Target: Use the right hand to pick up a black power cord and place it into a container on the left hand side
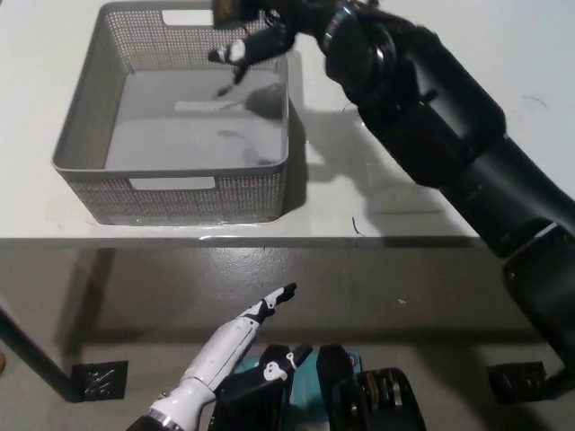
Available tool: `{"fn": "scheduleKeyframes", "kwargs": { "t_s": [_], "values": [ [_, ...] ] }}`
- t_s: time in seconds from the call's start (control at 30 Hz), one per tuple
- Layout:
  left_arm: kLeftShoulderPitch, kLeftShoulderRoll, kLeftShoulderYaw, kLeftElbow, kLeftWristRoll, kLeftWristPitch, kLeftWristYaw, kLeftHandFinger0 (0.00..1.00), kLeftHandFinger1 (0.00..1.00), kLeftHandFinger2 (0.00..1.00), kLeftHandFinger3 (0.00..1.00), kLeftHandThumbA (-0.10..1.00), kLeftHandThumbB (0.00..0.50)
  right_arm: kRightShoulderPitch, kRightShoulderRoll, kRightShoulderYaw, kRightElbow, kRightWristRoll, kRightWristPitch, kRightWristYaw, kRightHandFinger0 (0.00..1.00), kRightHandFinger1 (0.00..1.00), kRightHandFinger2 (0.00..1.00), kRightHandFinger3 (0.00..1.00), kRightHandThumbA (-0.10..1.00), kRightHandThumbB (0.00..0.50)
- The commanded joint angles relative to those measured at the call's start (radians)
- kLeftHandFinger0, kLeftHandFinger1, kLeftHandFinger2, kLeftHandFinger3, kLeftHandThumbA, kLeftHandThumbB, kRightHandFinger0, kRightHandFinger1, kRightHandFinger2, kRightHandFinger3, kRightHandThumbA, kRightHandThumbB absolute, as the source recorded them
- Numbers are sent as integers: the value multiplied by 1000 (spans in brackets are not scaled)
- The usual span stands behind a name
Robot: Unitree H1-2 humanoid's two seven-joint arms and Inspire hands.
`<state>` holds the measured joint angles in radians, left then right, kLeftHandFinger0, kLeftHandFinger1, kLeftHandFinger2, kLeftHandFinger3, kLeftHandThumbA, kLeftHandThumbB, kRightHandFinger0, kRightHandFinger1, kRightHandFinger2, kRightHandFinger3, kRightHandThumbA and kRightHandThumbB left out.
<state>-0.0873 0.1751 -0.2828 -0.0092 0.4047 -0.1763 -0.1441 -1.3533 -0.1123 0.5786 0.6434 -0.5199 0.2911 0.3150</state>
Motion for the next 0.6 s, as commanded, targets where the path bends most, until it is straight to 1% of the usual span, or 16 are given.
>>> {"fn": "scheduleKeyframes", "kwargs": {
  "t_s": [0.0,0.07,0.1,0.17,0.2,0.23,0.27,0.3,0.33,0.37,0.4,0.43,0.47,0.5,0.57],
  "values": [
    [-19,-3,-37,-16,34,-30,-12,972,1000,1000,1000,808,135,-242,43,49,-91,-98,-32,71,1000,1000,1000,1000,899,500],
    [-19,-2,-46,-15,34,-30,-16,971,1000,1000,1000,823,146,-245,52,51,-89,-93,-29,76,1000,1000,1000,1000,918,500],
    [-19,-2,-50,-14,33,-32,-17,970,1000,1000,1000,820,140,-241,53,51,-90,-91,-27,79,1000,1000,1000,1000,910,500],
    [-20,2,-60,-15,28,-38,-19,966,1000,1000,1000,802,130,-226,52,55,-95,-92,-13,82,1000,1000,1000,1000,839,498],
    [-20,4,-64,-13,26,-41,-19,964,1000,1000,1000,792,127,-212,50,55,-98,-95,-15,70,1000,1000,1000,1000,822,484],
    [-18,6,-68,-12,25,-44,-19,963,1000,1000,1000,788,128,-199,48,53,-104,-100,-19,58,1000,1000,1000,1000,818,489],
    [-17,6,-70,-11,26,-45,-19,958,1000,1000,1000,783,126,-184,50,47,-101,-106,-37,16,1000,1000,1000,1000,790,462],
    [-15,8,-75,-14,27,-46,-21,955,1000,1000,1000,782,126,-154,51,35,-100,-127,-74,-76,1000,1000,1000,1000,762,444],
    [-16,8,-77,-12,26,-50,-20,939,997,1000,1000,768,124,-145,50,36,-94,-136,-88,-103,1000,1000,1000,1000,753,420],
    [-16,4,-82,-7,26,-56,-18,924,986,1000,1000,774,123,-133,44,43,-86,-149,-95,-109,1000,1000,1000,1000,771,405],
    [-14,-1,-87,-4,29,-57,-16,922,984,1000,1000,776,123,-129,37,50,-92,-152,-81,-76,1000,1000,1000,1000,780,399],
    [-13,2,-92,-7,30,-52,-23,922,989,1000,1000,798,121,-121,28,48,-99,-144,-52,-24,1000,1000,1000,1000,765,412],
    [-14,5,-95,-9,29,-47,-29,929,1000,1000,1000,764,115,-105,23,30,-109,-141,-47,-40,1000,1000,1000,1000,714,419],
    [-16,7,-98,-8,31,-50,-28,927,999,1000,1000,747,112,-92,19,10,-115,-143,-55,-83,1000,1000,1000,1000,735,415],
    [-19,8,-100,-1,31,-63,-22,921,995,1000,1000,723,109,-89,13,-12,-120,-137,-50,-78,1000,1000,1000,1000,780,410]
  ]
}}
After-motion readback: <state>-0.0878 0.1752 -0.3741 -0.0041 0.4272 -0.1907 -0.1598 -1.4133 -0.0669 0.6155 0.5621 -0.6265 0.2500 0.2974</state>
